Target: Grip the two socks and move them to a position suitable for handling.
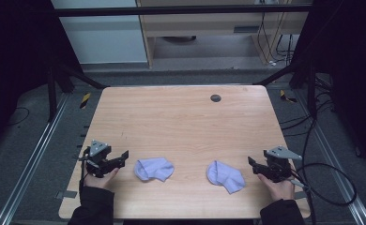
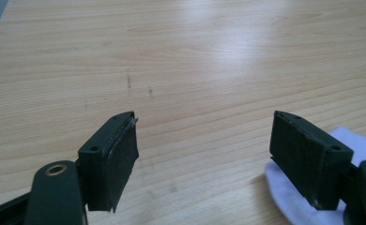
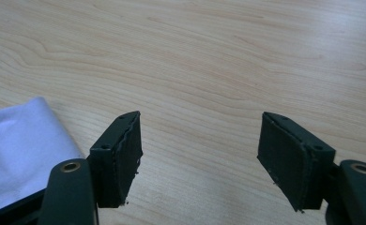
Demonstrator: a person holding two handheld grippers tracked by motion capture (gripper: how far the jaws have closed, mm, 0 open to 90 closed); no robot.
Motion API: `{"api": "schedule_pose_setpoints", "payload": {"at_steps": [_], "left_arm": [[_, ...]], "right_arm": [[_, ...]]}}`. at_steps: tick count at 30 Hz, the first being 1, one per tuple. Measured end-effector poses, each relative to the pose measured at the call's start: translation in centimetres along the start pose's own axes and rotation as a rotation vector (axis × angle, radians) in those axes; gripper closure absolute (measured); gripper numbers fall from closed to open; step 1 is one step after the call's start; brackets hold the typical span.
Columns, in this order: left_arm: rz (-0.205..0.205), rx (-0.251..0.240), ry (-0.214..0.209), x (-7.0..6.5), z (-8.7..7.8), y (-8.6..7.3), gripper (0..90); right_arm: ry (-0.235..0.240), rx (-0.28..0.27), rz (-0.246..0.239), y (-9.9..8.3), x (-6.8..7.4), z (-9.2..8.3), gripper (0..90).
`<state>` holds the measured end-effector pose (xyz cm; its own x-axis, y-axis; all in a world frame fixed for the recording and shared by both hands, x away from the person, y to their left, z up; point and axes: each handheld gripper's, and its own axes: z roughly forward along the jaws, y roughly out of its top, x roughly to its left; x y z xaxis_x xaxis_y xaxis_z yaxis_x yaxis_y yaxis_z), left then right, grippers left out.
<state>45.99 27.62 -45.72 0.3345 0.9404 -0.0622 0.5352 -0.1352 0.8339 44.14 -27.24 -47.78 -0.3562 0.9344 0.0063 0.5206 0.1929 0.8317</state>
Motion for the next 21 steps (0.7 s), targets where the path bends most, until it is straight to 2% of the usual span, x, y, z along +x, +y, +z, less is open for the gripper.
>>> {"api": "schedule_pose_setpoints", "payload": {"at_steps": [4,6,8,9,11,12,15,17,21], "left_arm": [[-0.002,-0.002,-0.002,-0.6,-0.1,0.2,23.2],[0.007,-0.001,-0.012,-1.3,-0.1,0.2,23.6],[0.002,0.000,-0.017,-1.6,-0.2,0.3,25.1],[0.013,0.001,-0.023,-1.9,-0.2,0.4,25.3],[0.028,-0.009,-0.035,-2.8,-0.2,0.5,25.4],[0.028,-0.009,-0.035,-2.8,-0.2,0.5,25.3],[0.036,-0.008,-0.047,-3.6,-0.1,0.7,25.3],[0.044,-0.011,-0.052,-4.3,-0.1,0.7,25.2],[0.068,-0.018,-0.063,-5.5,-0.1,1.0,25.0]], "right_arm": [[0.010,0.001,-0.003,0.0,0.4,-0.1,32.3],[0.017,0.008,0.010,0.1,0.6,-0.1,35.9],[0.026,-0.002,0.017,0.3,0.8,-0.4,38.2],[0.021,-0.011,0.011,0.4,0.9,-0.5,38.4],[0.016,-0.023,0.001,0.7,1.3,-0.8,37.6],[0.016,-0.023,0.001,0.7,1.3,-0.8,37.6],[0.032,-0.021,0.010,0.9,1.9,-0.9,36.6],[0.039,-0.016,-0.009,1.0,2.2,-0.8,35.3],[0.053,-0.012,-0.007,1.4,2.6,-0.8,35.1]]}}
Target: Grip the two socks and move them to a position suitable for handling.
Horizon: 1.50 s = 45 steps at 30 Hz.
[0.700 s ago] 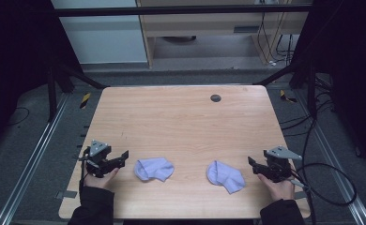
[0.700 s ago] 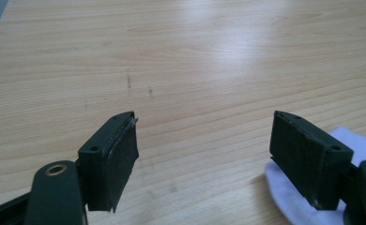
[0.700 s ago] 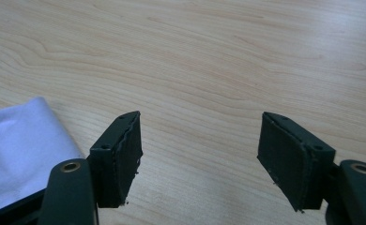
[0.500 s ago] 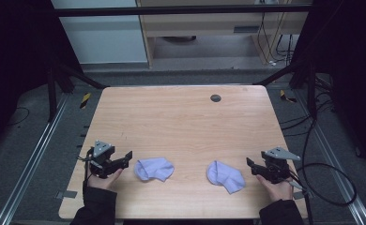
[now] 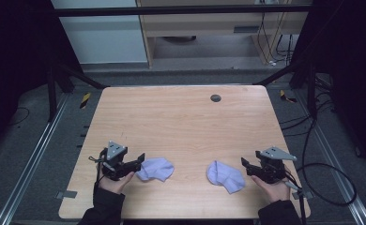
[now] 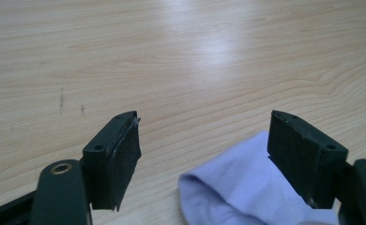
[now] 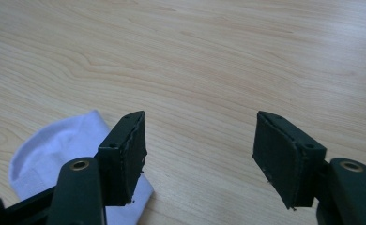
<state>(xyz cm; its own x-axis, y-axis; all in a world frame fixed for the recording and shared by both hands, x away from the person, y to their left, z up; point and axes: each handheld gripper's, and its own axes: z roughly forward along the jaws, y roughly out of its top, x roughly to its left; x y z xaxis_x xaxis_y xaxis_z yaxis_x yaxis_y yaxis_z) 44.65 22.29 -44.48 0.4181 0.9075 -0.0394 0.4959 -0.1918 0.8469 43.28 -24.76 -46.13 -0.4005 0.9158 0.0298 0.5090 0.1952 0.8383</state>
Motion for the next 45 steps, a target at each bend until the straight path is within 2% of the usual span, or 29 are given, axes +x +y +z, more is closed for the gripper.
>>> {"api": "schedule_pose_setpoints", "payload": {"at_steps": [4,5,8,15,18,21,26,32,45], "left_arm": [[0.017,0.004,-0.013,-0.8,0.3,0.3,24.8],[0.019,0.005,-0.017,-1.1,0.3,0.4,24.9],[0.022,0.003,-0.021,-1.4,0.3,0.6,25.0],[0.040,-0.008,-0.049,-2.8,0.5,1.4,25.0],[0.048,-0.011,-0.059,-3.5,0.7,1.8,25.1],[0.058,-0.016,-0.071,-4.2,0.8,2.2,25.3],[0.079,-0.023,-0.102,-6.2,1.3,3.0,25.7],[0.104,-0.025,-0.134,-8.6,2.1,3.4,26.5],[0.136,0.005,-0.180,-12.8,4.2,2.9,30.4]], "right_arm": [[0.013,-0.001,0.030,0.2,0.2,0.0,36.9],[0.010,0.008,0.010,0.3,0.3,0.2,36.8],[0.005,0.004,0.001,0.7,0.4,0.1,36.8],[0.027,-0.011,0.015,1.5,0.6,-0.7,36.3],[0.035,-0.004,-0.023,1.6,1.0,-1.0,38.3],[0.045,-0.006,-0.028,1.6,1.2,-1.2,38.5],[0.073,-0.006,-0.029,1.5,1.8,-1.7,39.3],[0.090,0.013,-0.058,0.9,2.4,-2.1,38.3],[0.113,0.039,-0.092,-0.6,3.5,-2.3,37.9]]}}
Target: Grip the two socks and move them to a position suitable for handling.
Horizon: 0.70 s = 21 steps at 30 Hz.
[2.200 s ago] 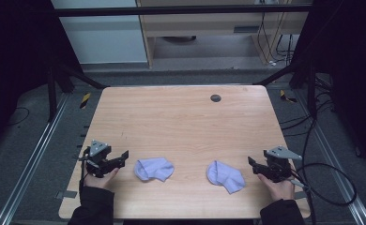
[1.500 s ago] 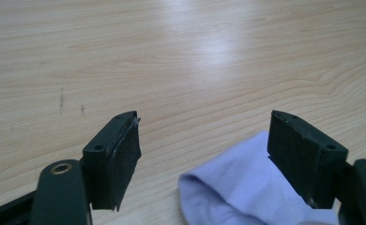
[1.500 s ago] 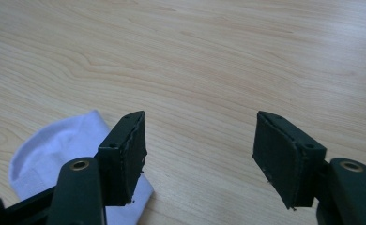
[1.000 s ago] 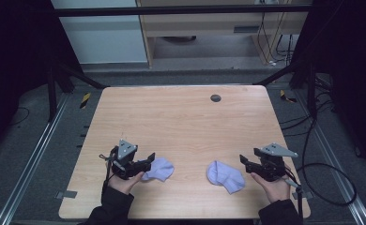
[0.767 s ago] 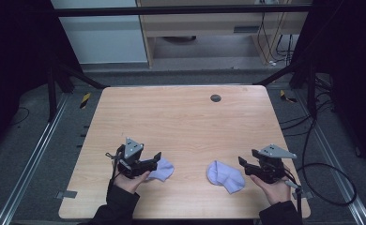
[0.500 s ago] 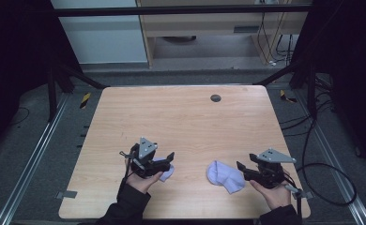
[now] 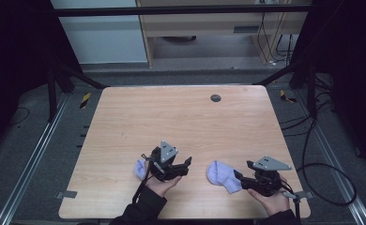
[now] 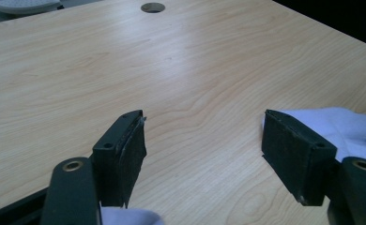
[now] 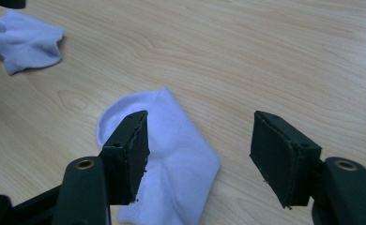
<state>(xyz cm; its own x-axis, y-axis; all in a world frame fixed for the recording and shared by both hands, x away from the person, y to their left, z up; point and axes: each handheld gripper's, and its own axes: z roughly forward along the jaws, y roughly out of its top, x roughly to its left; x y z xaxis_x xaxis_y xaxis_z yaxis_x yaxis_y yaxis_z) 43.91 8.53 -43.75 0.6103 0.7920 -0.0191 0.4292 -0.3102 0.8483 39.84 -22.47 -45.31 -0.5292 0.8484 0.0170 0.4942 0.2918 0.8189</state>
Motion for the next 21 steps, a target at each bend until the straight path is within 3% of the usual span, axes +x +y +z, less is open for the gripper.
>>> {"api": "schedule_pose_setpoints", "payload": {"at_steps": [8,21], "left_arm": [[0.013,0.034,-0.032,-1.7,1.8,-0.2,36.8],[0.032,0.077,-0.031,-3.5,3.9,-0.9,40.9]], "right_arm": [[0.039,0.030,-0.017,-0.8,0.7,0.1,42.8],[0.078,0.084,-0.055,-1.9,1.5,0.8,53.2]]}}
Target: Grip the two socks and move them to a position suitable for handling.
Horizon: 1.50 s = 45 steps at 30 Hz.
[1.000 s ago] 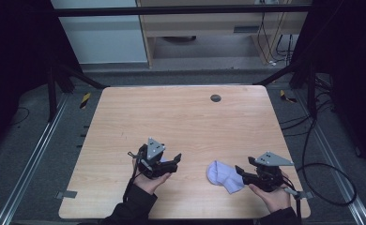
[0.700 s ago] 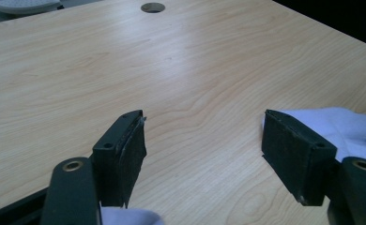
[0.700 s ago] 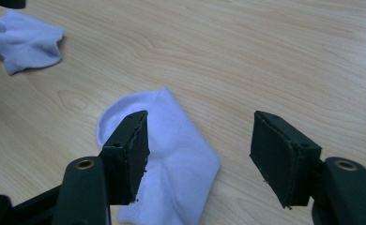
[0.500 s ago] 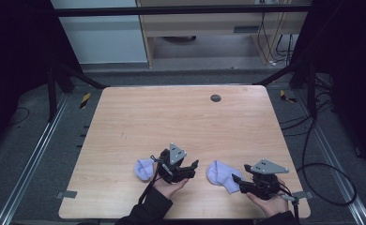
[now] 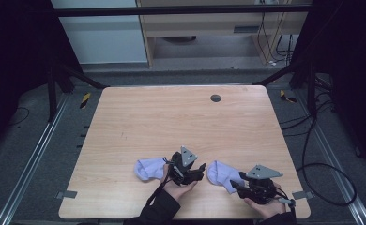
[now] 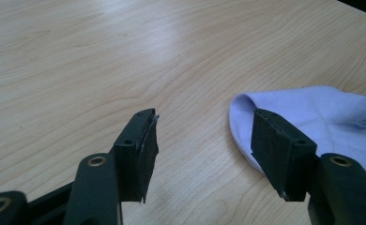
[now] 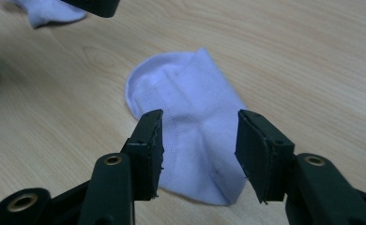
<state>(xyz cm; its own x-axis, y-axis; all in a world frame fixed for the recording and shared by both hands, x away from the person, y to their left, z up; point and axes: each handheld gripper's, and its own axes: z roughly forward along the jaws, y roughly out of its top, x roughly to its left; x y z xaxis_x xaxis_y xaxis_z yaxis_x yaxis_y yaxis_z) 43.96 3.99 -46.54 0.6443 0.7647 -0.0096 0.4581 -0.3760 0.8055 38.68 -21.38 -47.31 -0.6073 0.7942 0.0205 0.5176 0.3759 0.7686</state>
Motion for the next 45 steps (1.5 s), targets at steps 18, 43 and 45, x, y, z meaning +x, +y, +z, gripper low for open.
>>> {"api": "schedule_pose_setpoints", "payload": {"at_steps": [18,43,45], "left_arm": [[-0.015,0.058,-0.019,-1.8,2.8,-0.8,52.4],[-0.059,0.109,-0.040,-2.8,4.3,-1.3,86.1],[-0.064,0.107,-0.042,-2.8,4.4,-1.3,87.6]], "right_arm": [[0.036,0.078,-0.018,-0.8,0.5,1.2,61.6],[0.080,0.146,-0.046,-0.9,1.1,2.1,83.2],[0.079,0.149,-0.046,-0.9,1.2,2.1,85.3]]}}
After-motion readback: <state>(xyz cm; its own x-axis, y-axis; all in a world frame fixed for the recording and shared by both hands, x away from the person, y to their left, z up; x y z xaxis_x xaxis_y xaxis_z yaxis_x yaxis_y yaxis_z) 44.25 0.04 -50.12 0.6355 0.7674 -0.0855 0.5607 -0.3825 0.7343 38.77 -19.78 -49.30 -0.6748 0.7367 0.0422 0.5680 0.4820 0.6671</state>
